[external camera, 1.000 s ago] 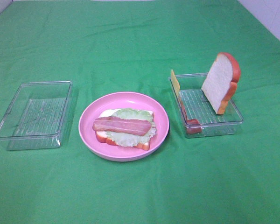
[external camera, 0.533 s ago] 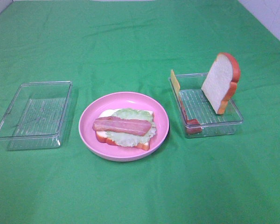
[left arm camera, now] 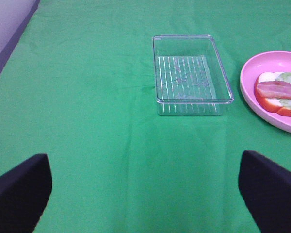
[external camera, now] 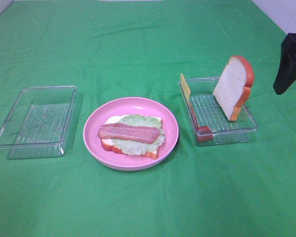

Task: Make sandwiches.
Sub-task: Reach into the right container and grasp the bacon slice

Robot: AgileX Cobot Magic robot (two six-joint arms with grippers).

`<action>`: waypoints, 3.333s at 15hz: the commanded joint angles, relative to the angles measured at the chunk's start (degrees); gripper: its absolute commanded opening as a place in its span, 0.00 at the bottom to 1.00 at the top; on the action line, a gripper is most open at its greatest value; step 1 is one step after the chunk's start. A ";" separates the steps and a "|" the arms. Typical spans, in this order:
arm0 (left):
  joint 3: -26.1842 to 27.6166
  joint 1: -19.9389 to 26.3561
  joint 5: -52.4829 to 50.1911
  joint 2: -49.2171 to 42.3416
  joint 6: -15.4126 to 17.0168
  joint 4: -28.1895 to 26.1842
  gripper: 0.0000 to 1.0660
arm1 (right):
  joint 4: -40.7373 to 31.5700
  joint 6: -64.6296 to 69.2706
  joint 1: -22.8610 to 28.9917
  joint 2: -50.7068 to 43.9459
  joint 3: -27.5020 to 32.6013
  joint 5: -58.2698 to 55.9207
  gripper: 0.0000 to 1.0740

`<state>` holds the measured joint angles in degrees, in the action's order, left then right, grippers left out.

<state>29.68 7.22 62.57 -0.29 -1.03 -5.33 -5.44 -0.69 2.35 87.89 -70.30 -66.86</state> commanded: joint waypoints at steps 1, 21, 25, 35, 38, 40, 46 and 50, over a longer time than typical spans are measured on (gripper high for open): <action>-0.23 0.06 -0.92 -1.09 0.06 -0.46 0.92 | -0.97 1.66 2.29 0.69 -2.01 1.95 0.89; -0.23 0.06 -0.92 -1.03 0.17 -0.46 0.92 | 1.32 9.28 21.77 29.11 -14.04 12.66 0.89; -0.23 0.06 -0.92 -1.03 0.17 -0.46 0.92 | 1.03 9.17 21.77 30.71 -14.04 13.98 0.86; -0.23 0.06 -0.92 -1.09 0.17 -0.46 0.92 | 0.46 8.65 21.77 30.65 -14.04 13.01 0.53; -0.23 0.06 -0.92 -1.09 0.17 -0.46 0.92 | 0.46 8.65 21.77 30.65 -14.04 13.01 0.37; -0.23 0.06 -0.92 -1.09 0.17 -0.46 0.92 | 0.46 8.65 21.77 30.65 -14.04 12.89 0.13; -0.23 0.06 -0.92 -1.09 0.17 -0.52 0.92 | -0.06 9.00 21.77 28.48 -14.04 12.20 0.00; -0.23 0.06 -0.92 -1.09 0.17 -0.63 0.92 | -3.50 10.14 21.77 22.06 -14.21 8.14 0.00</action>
<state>29.68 7.22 62.57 -0.29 -1.03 -5.39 -7.96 8.77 24.24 111.04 -84.17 -57.64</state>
